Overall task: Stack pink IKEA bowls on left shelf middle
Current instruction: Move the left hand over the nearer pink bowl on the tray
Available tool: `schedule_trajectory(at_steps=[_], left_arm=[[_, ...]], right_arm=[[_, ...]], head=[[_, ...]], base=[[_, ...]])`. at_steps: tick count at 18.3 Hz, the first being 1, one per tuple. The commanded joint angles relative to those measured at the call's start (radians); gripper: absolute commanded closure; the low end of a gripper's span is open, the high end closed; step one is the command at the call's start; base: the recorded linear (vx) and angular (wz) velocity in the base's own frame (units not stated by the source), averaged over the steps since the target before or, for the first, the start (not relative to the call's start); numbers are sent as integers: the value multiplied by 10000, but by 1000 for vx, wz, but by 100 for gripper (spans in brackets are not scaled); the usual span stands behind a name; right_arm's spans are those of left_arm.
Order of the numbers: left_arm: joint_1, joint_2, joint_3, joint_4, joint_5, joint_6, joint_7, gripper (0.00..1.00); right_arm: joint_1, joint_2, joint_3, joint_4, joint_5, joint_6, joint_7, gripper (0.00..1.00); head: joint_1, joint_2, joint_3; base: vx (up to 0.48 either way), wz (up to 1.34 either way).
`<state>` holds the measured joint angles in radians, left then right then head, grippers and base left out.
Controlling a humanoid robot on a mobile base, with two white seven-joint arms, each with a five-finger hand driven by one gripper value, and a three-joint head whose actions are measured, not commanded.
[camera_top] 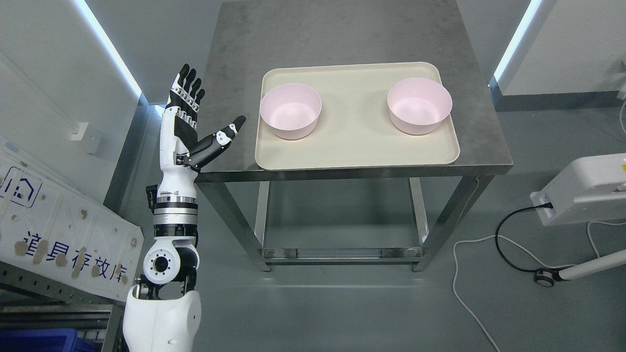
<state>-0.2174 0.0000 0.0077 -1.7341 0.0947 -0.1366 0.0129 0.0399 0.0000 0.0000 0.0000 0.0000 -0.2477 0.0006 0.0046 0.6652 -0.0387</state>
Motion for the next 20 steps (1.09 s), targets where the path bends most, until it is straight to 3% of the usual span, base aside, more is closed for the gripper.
schedule_trajectory(at_steps=[1,4,7,9,11,14,18,20], left_arm=[[-50,175,91,7,4,1,-22,0],[-798,175,61,311,-11,32,-159,0],[-2560,175,-62,1797,-57,382,-1031,0],[-3726,733,-245,2793,-133,798,-2270,0],[-4373,1805,-643,3730,-941,799,-3819,0],[-4377,2928,-599,4271,-1867,799,-4944,0],[-3793,2961,-262,4256,-1852,966,-5037,5],[-3778,2915,-155,4180,-1669,1928,-5160,5]], right_arm=[[0,-175,-46,-175,-15,7,-6,0],[0,-175,-46,-175,-15,7,-6,0],[0,-175,-46,-175,-15,7,-6,0],[0,-175,-46,-175,-15,7,-6,0],[0,-175,-46,-175,-15,7,-6,0],[0,-175,-46,-175,-15,7,-6,0],[0,-175,-46,-175,-15,7,-6,0],[0,-175,-46,-175,-15,7,-6,0]], head=[[0,0,0],[0,0,0],[0,0,0],[0,0,0],[0,0,0],[0,0,0],[0,0,0],[0,0,0]], base=[[0,0],[0,0],[29,-71],[51,-45],[69,-29],[85,-80],[101,-141],[69,-81]])
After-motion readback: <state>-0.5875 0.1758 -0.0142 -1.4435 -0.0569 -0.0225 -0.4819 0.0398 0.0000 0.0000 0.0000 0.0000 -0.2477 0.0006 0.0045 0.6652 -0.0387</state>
